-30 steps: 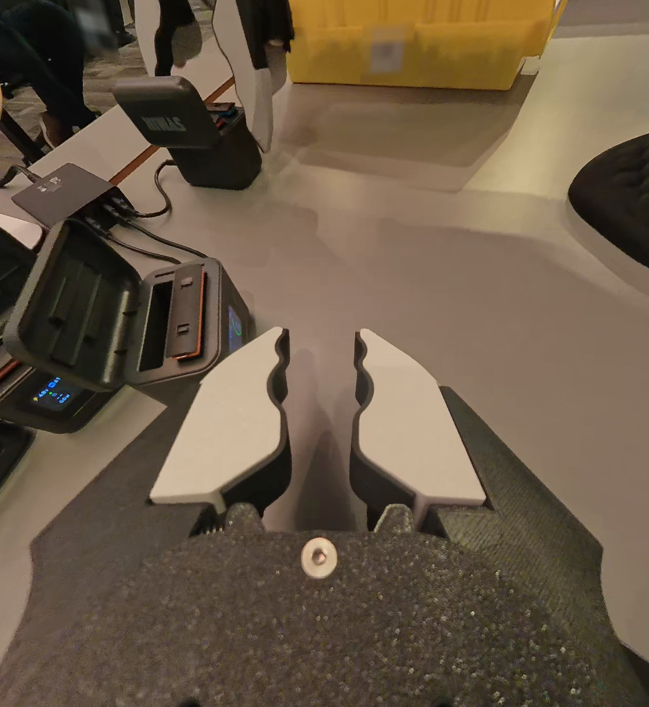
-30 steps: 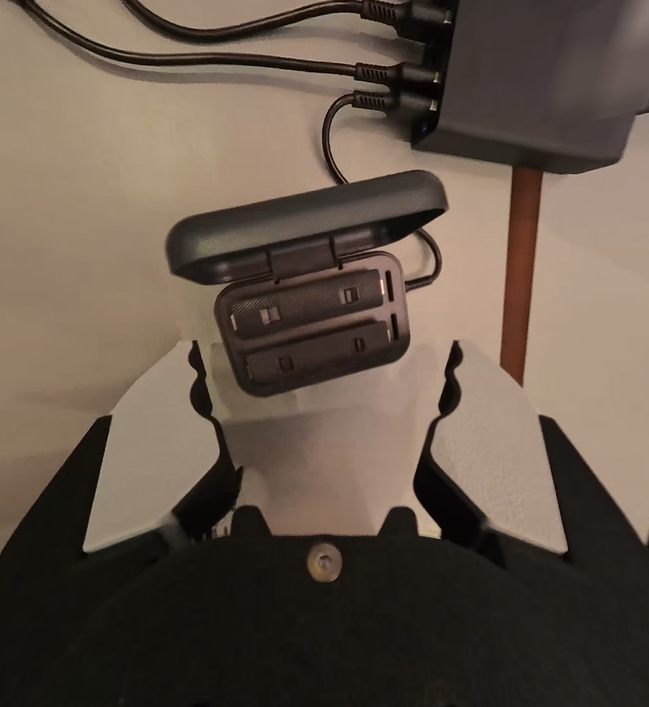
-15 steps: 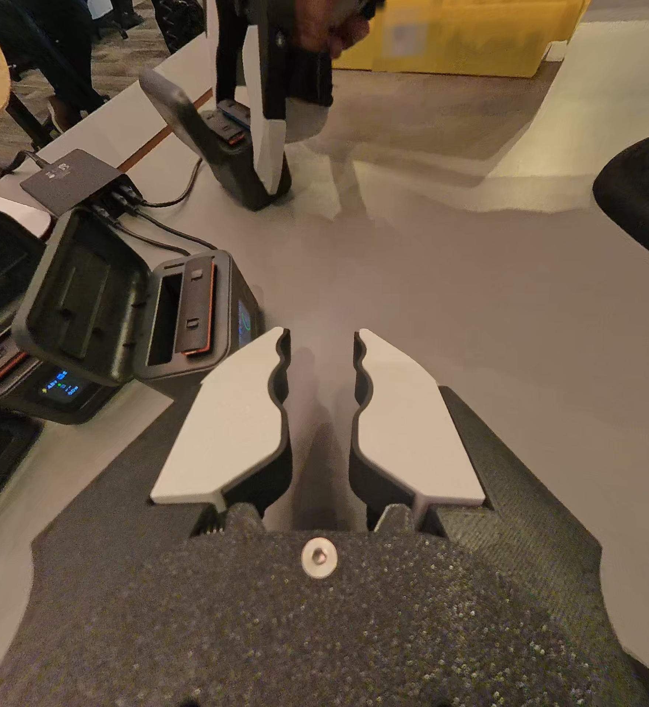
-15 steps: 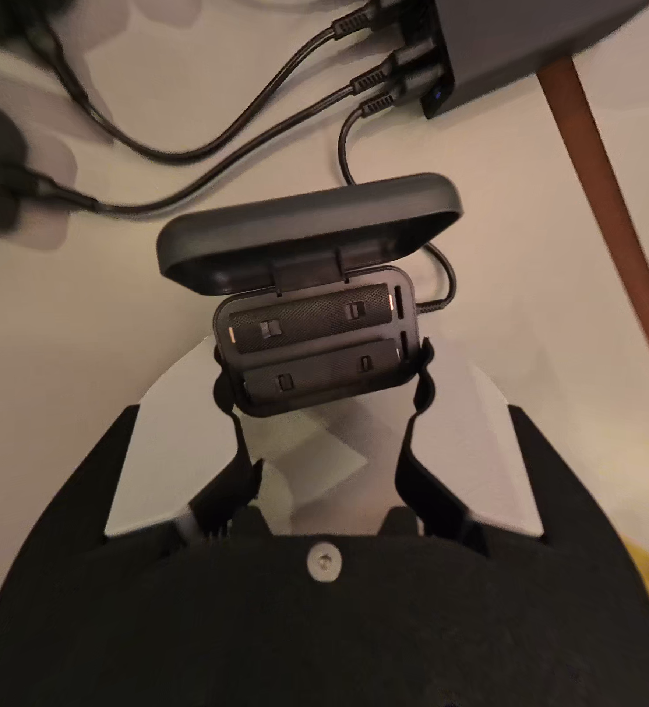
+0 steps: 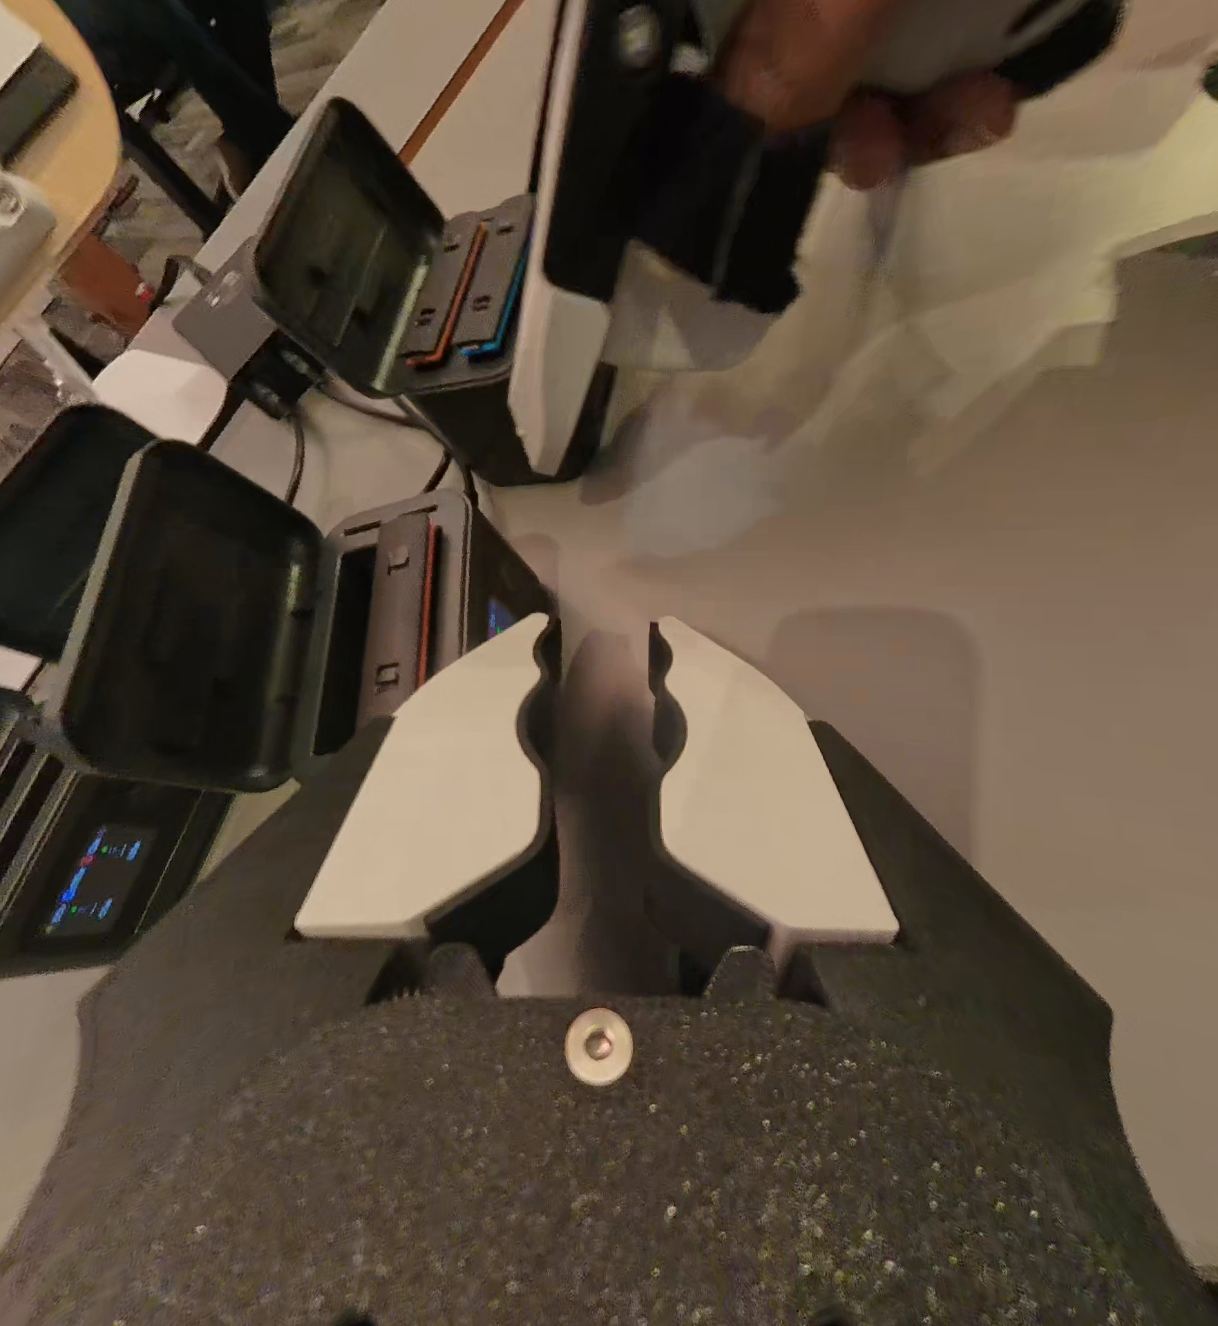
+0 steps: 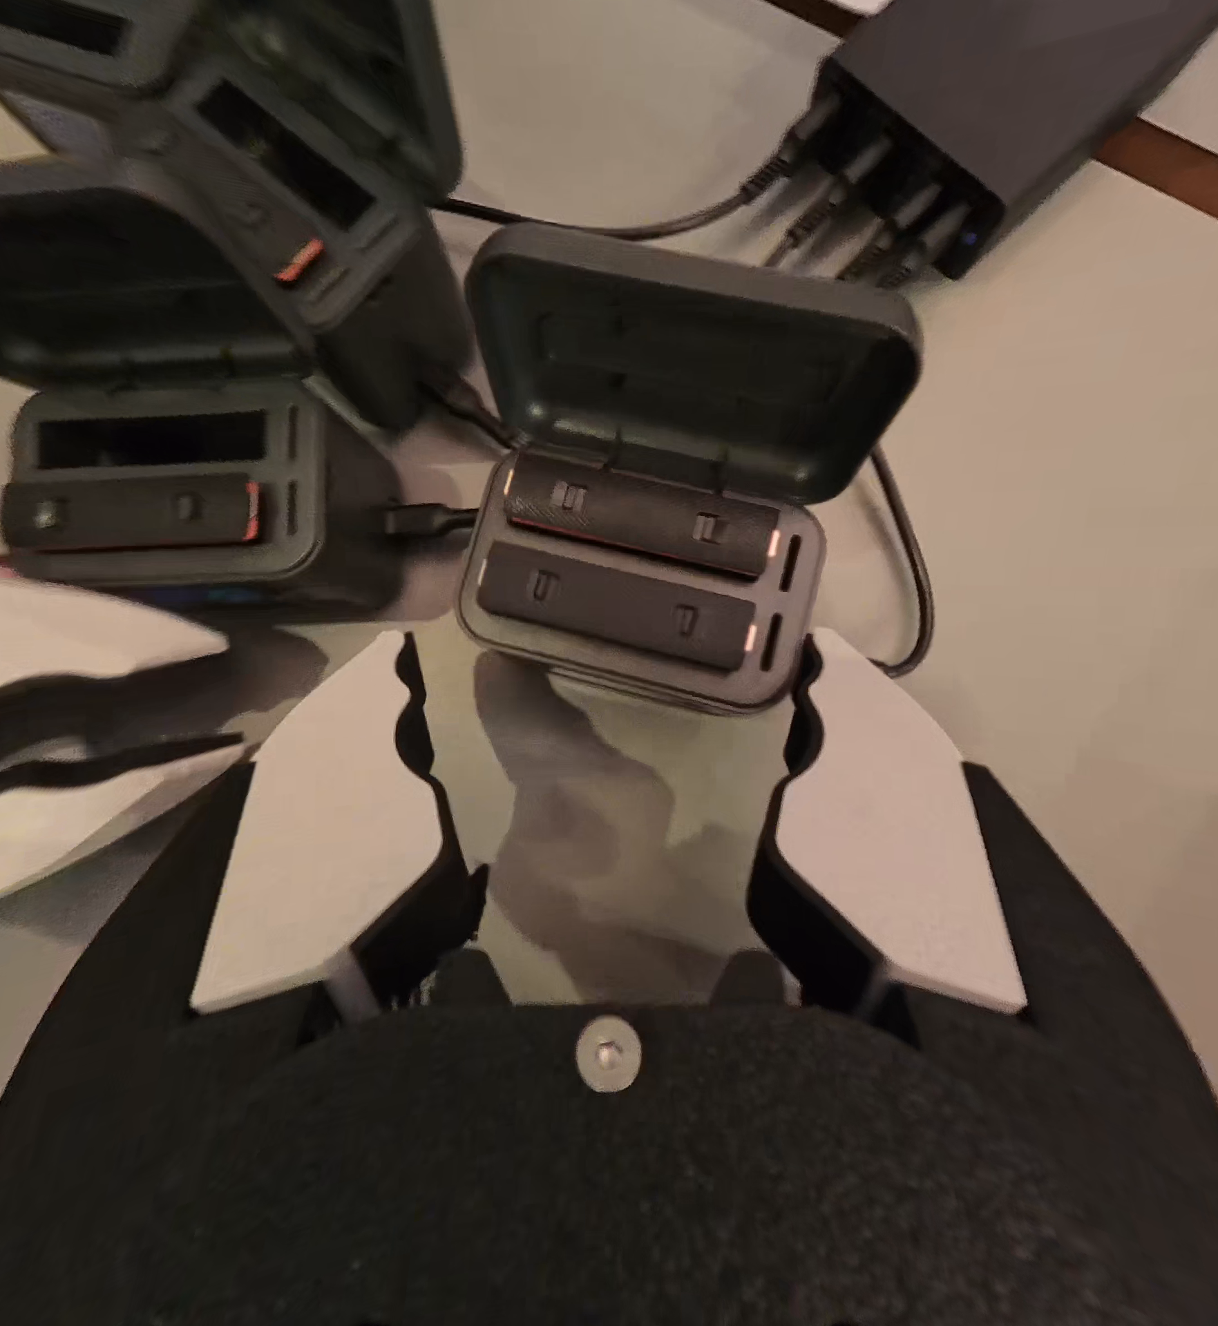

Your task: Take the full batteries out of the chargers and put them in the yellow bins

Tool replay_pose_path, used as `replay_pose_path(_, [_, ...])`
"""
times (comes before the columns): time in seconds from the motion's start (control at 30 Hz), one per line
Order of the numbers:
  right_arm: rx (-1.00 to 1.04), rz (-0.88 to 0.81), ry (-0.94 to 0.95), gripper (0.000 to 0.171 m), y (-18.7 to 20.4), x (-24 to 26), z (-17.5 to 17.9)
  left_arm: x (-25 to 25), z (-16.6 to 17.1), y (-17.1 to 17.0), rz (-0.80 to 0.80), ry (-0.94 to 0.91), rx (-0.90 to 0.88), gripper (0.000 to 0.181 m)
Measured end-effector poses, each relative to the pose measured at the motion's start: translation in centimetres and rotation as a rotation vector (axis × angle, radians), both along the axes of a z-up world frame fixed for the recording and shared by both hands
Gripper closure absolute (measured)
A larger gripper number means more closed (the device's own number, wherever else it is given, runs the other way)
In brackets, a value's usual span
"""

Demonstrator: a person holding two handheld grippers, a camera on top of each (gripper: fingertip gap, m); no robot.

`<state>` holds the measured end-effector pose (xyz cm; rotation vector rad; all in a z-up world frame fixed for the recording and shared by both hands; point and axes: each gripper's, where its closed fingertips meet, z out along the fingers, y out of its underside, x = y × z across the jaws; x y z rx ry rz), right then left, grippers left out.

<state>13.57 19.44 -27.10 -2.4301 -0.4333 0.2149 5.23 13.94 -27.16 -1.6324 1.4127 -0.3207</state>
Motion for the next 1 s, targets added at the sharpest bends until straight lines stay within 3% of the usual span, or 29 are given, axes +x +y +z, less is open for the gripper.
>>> replay_pose_path(0.3, [0.123, 0.25, 0.165, 0.087, -3.4, -3.4, 0.3, -2.3, -0.3, 2.2, 0.125, -0.022, -0.035, 0.157])
replay_pose_path(0.53, [0.107, 0.353, 0.205, 0.093, -4.5, -2.1, 1.0, -1.5, 0.3, 1.3, 0.061, -0.079, -0.04, 0.147])
replay_pose_path(0.7, [0.149, 0.235, 0.101, 0.074, -3.0, 0.0, 0.4, -0.8, 0.1, 0.8, 0.042, -0.058, -0.028, 0.143])
replay_pose_path(0.83, [0.19, 0.086, 0.075, 0.058, -2.0, -1.6, 0.0, -0.8, 0.3, 0.7, 0.048, -0.07, -0.031, 0.143])
replay_pose_path(0.93, [0.203, 0.026, -0.014, 0.057, -1.5, -2.6, -0.7, -0.9, 0.4, 0.7, 0.054, -0.08, -0.033, 0.143])
replay_pose_path(1.0, [0.203, 0.008, -0.035, 0.07, -0.9, -3.2, -1.1, -0.9, 0.5, 0.6, 0.048, -0.086, -0.037, 0.144])
